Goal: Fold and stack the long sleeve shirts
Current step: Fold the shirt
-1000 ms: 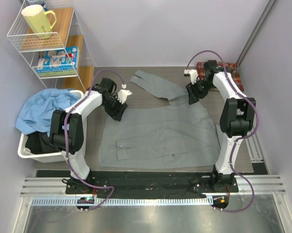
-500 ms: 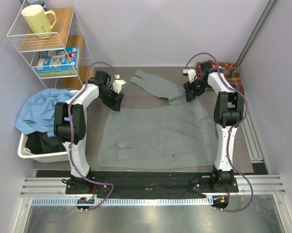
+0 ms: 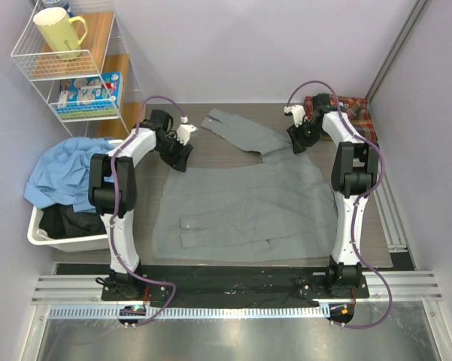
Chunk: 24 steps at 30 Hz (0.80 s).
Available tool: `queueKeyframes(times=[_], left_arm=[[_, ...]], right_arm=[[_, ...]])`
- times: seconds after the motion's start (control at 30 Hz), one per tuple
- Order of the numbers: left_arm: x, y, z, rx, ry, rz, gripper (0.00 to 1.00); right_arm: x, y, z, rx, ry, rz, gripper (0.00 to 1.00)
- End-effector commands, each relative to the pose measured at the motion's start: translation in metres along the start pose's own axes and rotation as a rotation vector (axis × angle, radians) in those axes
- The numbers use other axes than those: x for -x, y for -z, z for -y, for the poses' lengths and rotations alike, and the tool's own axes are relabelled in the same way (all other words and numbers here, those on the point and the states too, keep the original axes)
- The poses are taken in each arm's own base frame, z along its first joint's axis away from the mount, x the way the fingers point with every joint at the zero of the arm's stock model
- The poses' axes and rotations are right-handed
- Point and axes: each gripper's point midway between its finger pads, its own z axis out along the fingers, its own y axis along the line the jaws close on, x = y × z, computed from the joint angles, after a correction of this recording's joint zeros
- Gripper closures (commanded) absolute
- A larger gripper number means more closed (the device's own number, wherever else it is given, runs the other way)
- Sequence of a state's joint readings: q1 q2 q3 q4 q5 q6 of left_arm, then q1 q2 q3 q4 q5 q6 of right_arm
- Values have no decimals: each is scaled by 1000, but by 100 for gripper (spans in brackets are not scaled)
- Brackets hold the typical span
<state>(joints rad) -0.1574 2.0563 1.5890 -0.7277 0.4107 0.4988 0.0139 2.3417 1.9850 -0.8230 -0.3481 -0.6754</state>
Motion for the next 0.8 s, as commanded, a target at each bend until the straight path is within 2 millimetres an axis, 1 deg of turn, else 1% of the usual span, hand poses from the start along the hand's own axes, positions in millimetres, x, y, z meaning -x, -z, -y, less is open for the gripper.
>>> queueKeyframes(times=[0.0,0.03,0.1,0.13,0.17,0.2,0.27,0.3,0.37,0.4,0.47,0.53,0.57,0.63,0.67,0.77], left_arm=[[4,-1,-11,4,-46,-11,49],[3,-3,-12,5,-54,-19,49],[0,-7,-15,6,-57,-34,49],[2,-6,-17,8,-62,-38,49],[1,-7,-19,10,-64,-47,49],[-2,-10,-19,3,-61,-60,49],[-2,-10,-23,14,-75,-71,49],[-1,-9,-25,21,-78,-67,49],[6,-6,-28,35,-86,-51,50],[8,-3,-28,35,-87,-45,50],[14,2,-32,46,-99,-31,50],[9,2,-33,37,-102,-50,50],[11,2,-33,32,-116,-53,50],[3,0,-28,-13,-121,-87,50],[3,1,-25,-27,-124,-89,50],[-5,0,-15,-75,-121,-105,50]], right_arm=[[22,10,18,-63,50,50,49],[22,10,19,-62,52,53,50],[22,6,19,-58,53,52,56],[23,5,19,-57,51,53,60],[23,4,18,-54,52,53,66],[23,4,19,-53,50,53,69],[21,3,17,-45,48,50,74],[21,3,15,-41,52,50,80],[20,3,14,-32,50,50,86],[20,3,13,-28,49,50,91],[21,3,11,-18,51,57,98],[25,5,11,-15,47,71,99],[27,6,10,-11,50,77,99],[30,8,7,7,44,90,99],[32,9,6,12,48,94,99],[36,15,2,26,45,107,99]])
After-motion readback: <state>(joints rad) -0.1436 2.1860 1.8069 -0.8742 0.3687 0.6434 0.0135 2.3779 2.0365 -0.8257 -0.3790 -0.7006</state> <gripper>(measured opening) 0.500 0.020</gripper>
